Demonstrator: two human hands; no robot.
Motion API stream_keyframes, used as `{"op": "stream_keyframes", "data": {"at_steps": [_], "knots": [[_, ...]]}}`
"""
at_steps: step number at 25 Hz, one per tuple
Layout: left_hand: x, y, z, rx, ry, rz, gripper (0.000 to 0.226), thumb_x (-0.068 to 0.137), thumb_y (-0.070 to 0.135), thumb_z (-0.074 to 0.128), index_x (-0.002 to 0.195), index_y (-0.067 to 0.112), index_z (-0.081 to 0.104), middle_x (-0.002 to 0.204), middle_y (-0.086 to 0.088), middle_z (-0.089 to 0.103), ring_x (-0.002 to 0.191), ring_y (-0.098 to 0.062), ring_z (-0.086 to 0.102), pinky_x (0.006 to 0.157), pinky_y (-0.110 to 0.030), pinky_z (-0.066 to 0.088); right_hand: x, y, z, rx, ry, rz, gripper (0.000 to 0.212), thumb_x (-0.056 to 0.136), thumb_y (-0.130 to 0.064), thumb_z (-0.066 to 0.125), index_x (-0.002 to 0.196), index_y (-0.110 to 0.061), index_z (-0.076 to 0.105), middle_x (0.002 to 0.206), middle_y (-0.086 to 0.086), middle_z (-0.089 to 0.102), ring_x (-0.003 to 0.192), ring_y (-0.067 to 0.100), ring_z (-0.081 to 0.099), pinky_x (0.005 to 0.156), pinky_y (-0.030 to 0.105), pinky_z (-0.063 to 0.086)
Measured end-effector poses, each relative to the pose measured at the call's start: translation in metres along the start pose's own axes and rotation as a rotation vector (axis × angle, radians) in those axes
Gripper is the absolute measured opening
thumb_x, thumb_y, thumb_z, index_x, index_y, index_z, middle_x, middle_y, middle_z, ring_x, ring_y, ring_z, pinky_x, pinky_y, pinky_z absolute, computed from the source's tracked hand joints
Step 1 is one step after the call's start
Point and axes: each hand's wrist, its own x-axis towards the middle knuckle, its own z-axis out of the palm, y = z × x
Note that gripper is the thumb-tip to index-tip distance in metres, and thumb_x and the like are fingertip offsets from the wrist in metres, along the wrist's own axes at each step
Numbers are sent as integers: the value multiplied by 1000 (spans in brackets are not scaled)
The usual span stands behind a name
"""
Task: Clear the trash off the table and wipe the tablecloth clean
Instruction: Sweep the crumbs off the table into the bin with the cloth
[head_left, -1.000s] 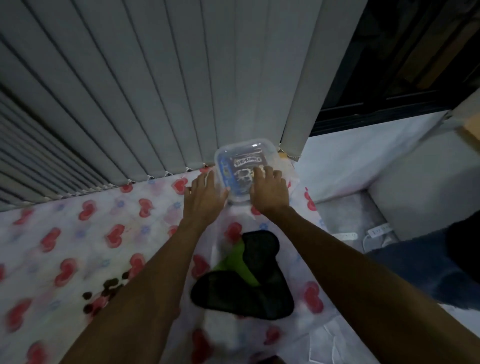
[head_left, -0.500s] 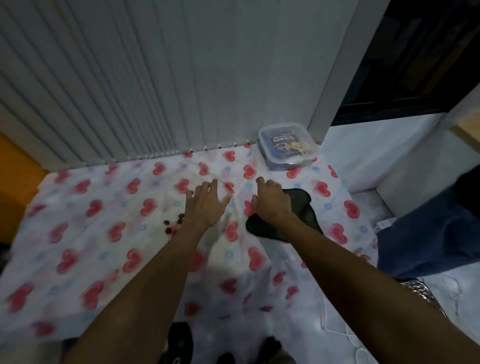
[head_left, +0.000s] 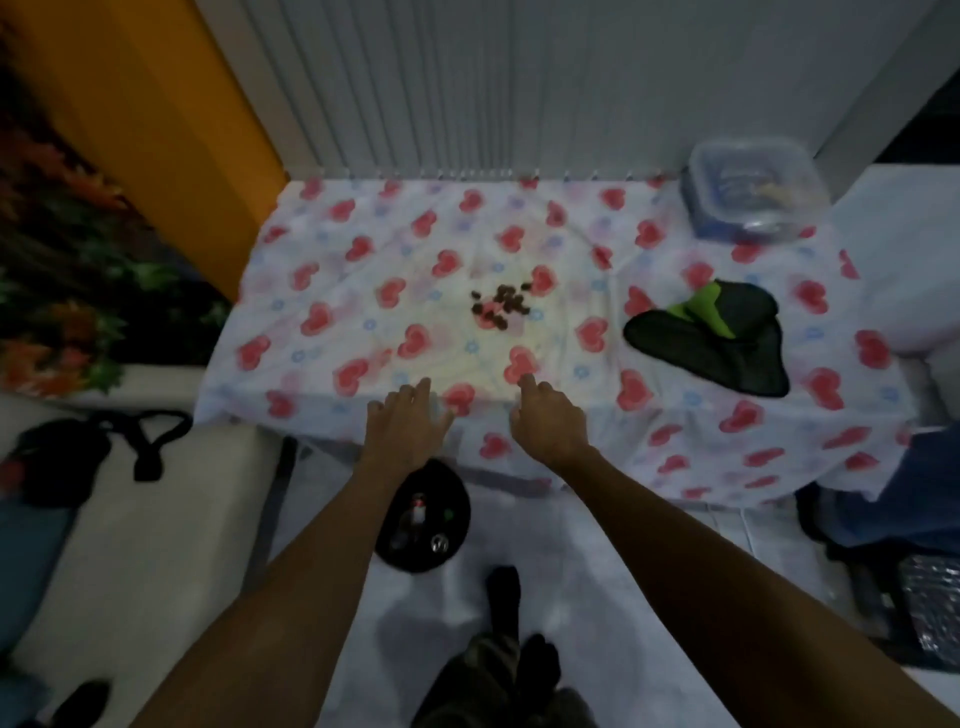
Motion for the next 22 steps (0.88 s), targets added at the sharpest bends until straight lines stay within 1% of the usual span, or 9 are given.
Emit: {"op": "stream_keyframes", "data": {"at_steps": [3,5,7,10,13,15,18,20,22], "knots": [[-34,-32,37,-15,-40,-14,75,99,63,40,152,10,43,147,-18,54,130,-39,55,108,-58,41,-31,-14,50,37,-53,-5,48,97,-27,49,141,-11,41,110,16,61,95,36,65,75,44,56],[-49,-51,60,-45,-81,-25,74,99,63,40,152,11,40,146,-15,55,130,-37,55,108,-57,41,-46,-20,80,41,-87,9,48,95,-22,50,141,-12,41,106,14,63,89,34,66,72,42,57],[-62,-69,84,-46,-147,-78,73,100,62,40,153,13,38,144,-15,56,128,-37,56,105,-53,44,-58,-23,112,86,-165,67,45,95,-24,51,137,-13,42,111,12,64,94,33,66,75,39,54],[-65,-99,129,-67,-238,-160,73,100,62,38,154,13,36,147,-18,53,130,-37,53,107,-52,40,-60,-24,170,125,-271,173,44,97,-27,49,139,-14,40,118,13,61,104,34,63,78,37,45],[-57,-131,185,-136,-359,-237,74,100,63,36,156,15,31,151,-18,47,134,-38,48,111,-52,37,-56,-15,240,141,-339,253,47,100,-29,45,143,-15,36,124,15,60,107,34,61,82,39,47],[-50,-155,231,-207,-403,-310,75,100,63,39,156,15,31,152,-18,46,136,-38,47,113,-53,35,-53,-10,300,179,-402,321,49,100,-29,45,145,-13,35,127,15,60,111,35,60,84,39,46],[-39,-186,303,-289,-428,-383,73,99,60,46,154,14,35,148,-19,49,135,-39,48,112,-53,35,-46,-4,383,243,-462,442,47,98,-28,48,141,-10,39,126,16,61,109,36,61,83,40,47],[-29,-203,336,-282,-427,-394,72,99,58,49,153,12,36,145,-21,51,133,-41,50,109,-53,36,-36,-1,419,273,-460,497,48,97,-29,50,139,-8,40,125,17,61,109,38,61,84,41,47],[-16,-220,373,-288,-410,-412,71,99,56,51,151,9,38,142,-22,53,131,-43,51,106,-53,39,-20,6,454,279,-451,535,45,96,-28,51,134,-6,41,121,18,62,105,38,62,81,40,46]]}}
